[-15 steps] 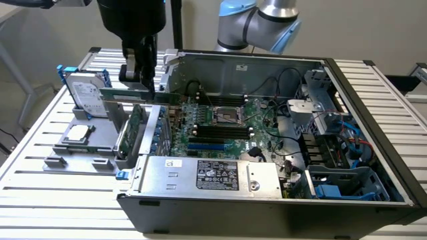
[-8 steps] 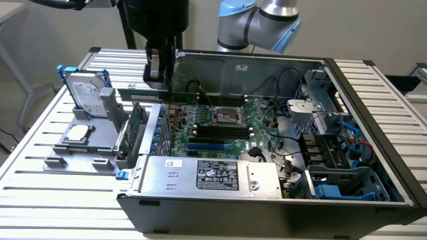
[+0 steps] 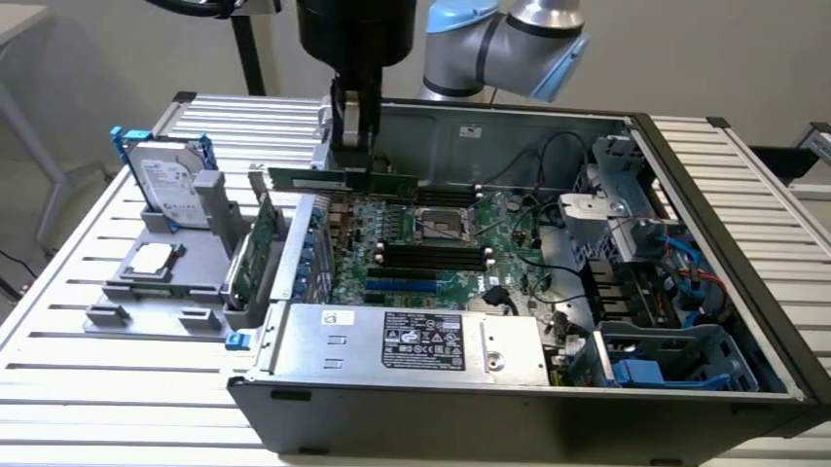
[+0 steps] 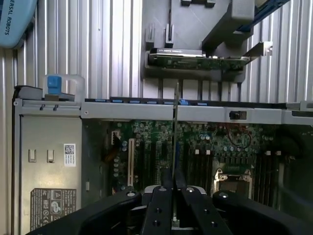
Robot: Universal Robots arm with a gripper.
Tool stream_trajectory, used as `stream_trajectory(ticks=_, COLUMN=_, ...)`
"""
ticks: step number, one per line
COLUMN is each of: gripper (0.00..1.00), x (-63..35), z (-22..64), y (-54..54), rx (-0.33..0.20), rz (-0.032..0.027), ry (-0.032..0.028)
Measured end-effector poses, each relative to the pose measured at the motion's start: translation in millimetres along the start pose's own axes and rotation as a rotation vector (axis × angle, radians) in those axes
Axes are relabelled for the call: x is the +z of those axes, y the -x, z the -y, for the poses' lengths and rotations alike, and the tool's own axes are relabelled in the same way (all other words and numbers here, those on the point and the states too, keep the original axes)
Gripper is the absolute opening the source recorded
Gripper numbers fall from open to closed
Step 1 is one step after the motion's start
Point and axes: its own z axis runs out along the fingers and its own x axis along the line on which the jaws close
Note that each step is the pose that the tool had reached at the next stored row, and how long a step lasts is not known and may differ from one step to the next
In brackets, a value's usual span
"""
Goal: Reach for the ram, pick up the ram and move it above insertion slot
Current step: 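Pick up the ram and move it above insertion slot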
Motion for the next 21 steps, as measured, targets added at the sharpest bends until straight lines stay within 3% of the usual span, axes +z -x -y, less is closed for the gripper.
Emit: stream_trajectory(ticks=21, gripper=0.13, x=6.1, z=74.7, y=32.4, rx=0.000, rz=-0.0002, ry=-0.0057)
